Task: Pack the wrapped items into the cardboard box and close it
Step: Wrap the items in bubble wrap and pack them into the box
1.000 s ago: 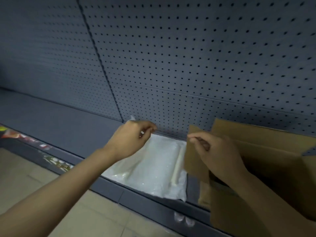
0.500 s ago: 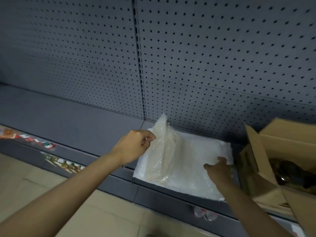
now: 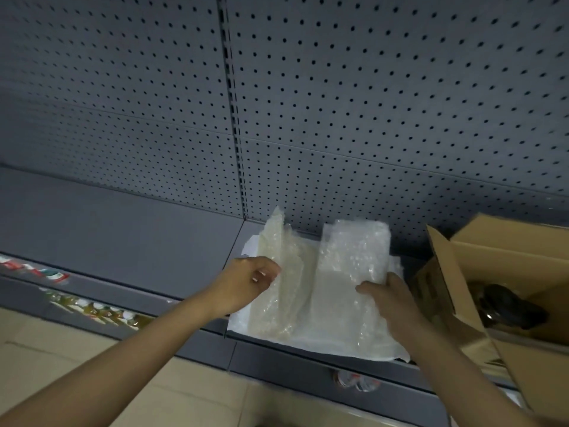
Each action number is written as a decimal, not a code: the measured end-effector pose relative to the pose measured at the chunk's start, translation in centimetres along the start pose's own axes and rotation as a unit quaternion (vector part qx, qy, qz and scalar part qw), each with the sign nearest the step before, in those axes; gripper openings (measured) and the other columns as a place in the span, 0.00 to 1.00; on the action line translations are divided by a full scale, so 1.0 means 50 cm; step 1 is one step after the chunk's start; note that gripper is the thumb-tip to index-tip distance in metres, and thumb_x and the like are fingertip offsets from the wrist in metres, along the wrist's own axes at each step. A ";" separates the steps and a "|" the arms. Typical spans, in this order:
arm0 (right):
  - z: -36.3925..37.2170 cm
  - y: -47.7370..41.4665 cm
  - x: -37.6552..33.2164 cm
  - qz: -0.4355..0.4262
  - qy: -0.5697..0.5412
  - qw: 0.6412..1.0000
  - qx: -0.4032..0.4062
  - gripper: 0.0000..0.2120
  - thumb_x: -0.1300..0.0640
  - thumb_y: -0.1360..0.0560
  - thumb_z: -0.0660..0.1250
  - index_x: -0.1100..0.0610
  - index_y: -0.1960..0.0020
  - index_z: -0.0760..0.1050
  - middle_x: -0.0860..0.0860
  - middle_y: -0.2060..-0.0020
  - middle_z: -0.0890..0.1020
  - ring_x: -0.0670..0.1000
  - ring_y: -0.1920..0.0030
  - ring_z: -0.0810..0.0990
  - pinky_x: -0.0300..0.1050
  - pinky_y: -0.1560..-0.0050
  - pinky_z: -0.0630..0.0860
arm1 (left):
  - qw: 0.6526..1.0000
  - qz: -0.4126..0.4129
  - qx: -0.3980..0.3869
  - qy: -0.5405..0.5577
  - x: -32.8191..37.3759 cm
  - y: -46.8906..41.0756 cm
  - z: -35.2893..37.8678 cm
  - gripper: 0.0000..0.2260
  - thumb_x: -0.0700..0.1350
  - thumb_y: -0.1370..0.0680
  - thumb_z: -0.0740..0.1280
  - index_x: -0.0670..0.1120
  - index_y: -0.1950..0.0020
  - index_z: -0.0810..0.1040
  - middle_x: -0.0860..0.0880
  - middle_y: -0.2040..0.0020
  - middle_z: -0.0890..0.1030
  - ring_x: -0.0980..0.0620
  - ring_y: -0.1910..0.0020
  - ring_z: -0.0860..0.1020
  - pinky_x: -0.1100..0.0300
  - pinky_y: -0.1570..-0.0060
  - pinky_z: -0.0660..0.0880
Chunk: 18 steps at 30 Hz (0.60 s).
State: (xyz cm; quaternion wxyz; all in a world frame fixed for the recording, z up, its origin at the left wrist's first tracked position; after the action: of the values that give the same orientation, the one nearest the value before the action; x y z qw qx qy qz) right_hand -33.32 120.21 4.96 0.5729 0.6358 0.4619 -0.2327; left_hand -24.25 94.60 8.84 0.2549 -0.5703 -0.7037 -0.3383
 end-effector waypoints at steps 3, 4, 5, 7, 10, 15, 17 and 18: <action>0.021 0.072 -0.107 -0.062 -0.081 0.988 -0.112 0.17 0.65 0.29 0.70 0.55 0.42 0.75 0.54 0.50 0.84 0.57 0.49 0.82 0.52 0.47 0.79 | 0.982 -0.051 -0.053 0.171 0.047 -0.018 0.004 0.25 0.53 0.24 0.68 0.53 0.28 0.66 0.55 0.33 0.73 0.55 0.34 0.72 0.56 0.31 0.67; 0.026 0.090 -0.132 -0.075 -0.100 0.982 -0.145 0.19 0.66 0.30 0.71 0.55 0.40 0.76 0.54 0.48 0.84 0.57 0.48 0.83 0.55 0.44 0.78 | 0.967 -0.068 -0.085 0.232 0.069 -0.022 0.009 0.31 0.56 0.26 0.69 0.54 0.26 0.62 0.55 0.30 0.70 0.55 0.32 0.69 0.55 0.30 0.64; 0.029 0.101 -0.147 -0.083 -0.114 0.976 -0.166 0.21 0.66 0.30 0.71 0.56 0.39 0.76 0.54 0.47 0.84 0.57 0.46 0.83 0.56 0.43 0.78 | 0.946 -0.078 -0.120 0.292 0.093 -0.025 0.015 0.36 0.58 0.28 0.70 0.53 0.24 0.58 0.54 0.28 0.69 0.54 0.32 0.69 0.53 0.29 0.63; 0.028 0.118 -0.164 -0.094 -0.126 0.971 -0.182 0.23 0.67 0.31 0.72 0.55 0.38 0.75 0.54 0.46 0.84 0.56 0.45 0.83 0.56 0.41 0.77 | 0.896 -0.075 -0.184 0.397 0.141 -0.026 0.026 0.34 0.55 0.27 0.71 0.47 0.26 0.62 0.49 0.31 0.75 0.51 0.35 0.75 0.50 0.31 0.68; 0.013 0.136 -0.179 -0.110 -0.118 0.971 -0.179 0.25 0.66 0.32 0.72 0.53 0.37 0.74 0.53 0.44 0.83 0.55 0.44 0.83 0.55 0.42 0.77 | 0.875 -0.039 -0.197 0.440 0.199 -0.024 0.018 0.14 0.46 0.25 0.67 0.46 0.40 0.76 0.46 0.45 0.84 0.50 0.48 0.83 0.56 0.49 0.80; -0.032 0.161 -0.187 -0.123 -0.068 0.973 -0.182 0.25 0.49 0.29 0.72 0.48 0.34 0.69 0.47 0.45 0.84 0.49 0.46 0.83 0.49 0.48 0.80 | 0.882 -0.003 -0.167 0.440 0.244 -0.036 0.010 0.07 0.36 0.22 0.63 0.47 0.48 0.77 0.51 0.59 0.86 0.56 0.63 0.84 0.65 0.69 0.79; -0.055 0.173 -0.193 -0.133 -0.075 0.970 -0.189 0.21 0.49 0.26 0.67 0.48 0.35 0.69 0.50 0.46 0.84 0.54 0.47 0.84 0.52 0.51 0.81 | 0.880 0.015 -0.173 0.441 0.259 -0.041 0.017 0.08 0.35 0.22 0.63 0.46 0.49 0.77 0.51 0.63 0.85 0.57 0.66 0.83 0.67 0.72 0.77; -0.069 0.180 -0.199 -0.147 -0.079 0.968 -0.187 0.19 0.51 0.25 0.67 0.47 0.35 0.70 0.52 0.45 0.84 0.57 0.47 0.84 0.54 0.52 0.82 | 0.878 0.023 -0.181 0.443 0.268 -0.043 0.022 0.08 0.35 0.23 0.64 0.46 0.50 0.78 0.51 0.62 0.85 0.57 0.66 0.82 0.67 0.71 0.78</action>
State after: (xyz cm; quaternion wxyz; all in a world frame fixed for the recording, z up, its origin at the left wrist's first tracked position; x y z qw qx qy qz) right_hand -31.06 121.03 18.59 0.6759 0.4222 0.5389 -0.2731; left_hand -29.26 103.61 17.74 0.4401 -0.4132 -0.4303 -0.6711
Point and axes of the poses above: each hand's wrist, its own y-axis away from the middle knuckle, its own z-axis out of the palm, x = y × z, the point moved 9 cm from there along -y, towards the middle knuckle
